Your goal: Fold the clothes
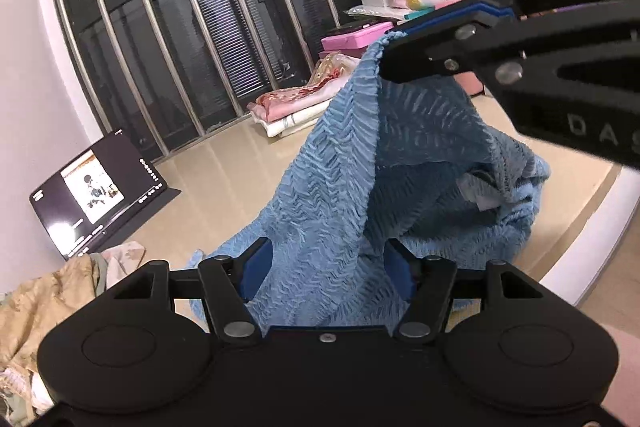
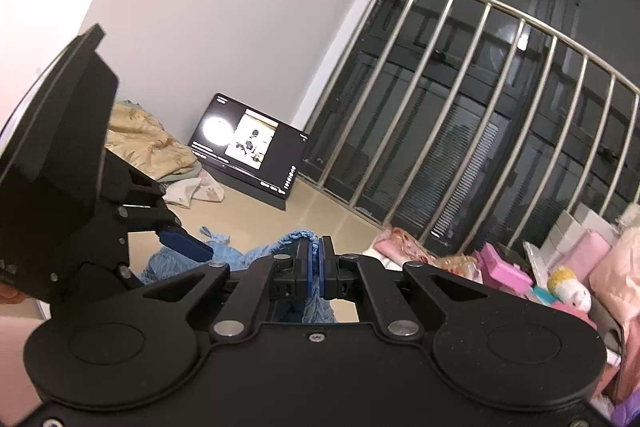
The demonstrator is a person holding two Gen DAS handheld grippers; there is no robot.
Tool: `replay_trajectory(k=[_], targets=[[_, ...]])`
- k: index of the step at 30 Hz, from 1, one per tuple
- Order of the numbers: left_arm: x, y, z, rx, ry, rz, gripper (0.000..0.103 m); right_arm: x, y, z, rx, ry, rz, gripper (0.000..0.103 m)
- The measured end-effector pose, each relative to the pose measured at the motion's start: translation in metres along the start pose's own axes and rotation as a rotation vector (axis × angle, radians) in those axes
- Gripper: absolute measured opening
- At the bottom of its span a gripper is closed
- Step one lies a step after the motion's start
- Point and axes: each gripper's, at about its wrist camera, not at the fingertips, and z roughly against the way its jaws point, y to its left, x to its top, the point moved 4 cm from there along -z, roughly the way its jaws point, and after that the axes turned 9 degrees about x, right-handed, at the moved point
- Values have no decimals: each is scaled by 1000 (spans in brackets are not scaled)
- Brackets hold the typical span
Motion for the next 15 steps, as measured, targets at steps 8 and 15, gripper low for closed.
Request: replay_trajectory(k=[8,15], targets=[[3,-21,1,59,-34,-91,60,-12,0,9,8,25,-52,2],[6,-25,-9,73,16,-122,17,-17,1,12,11,38,-68,2]])
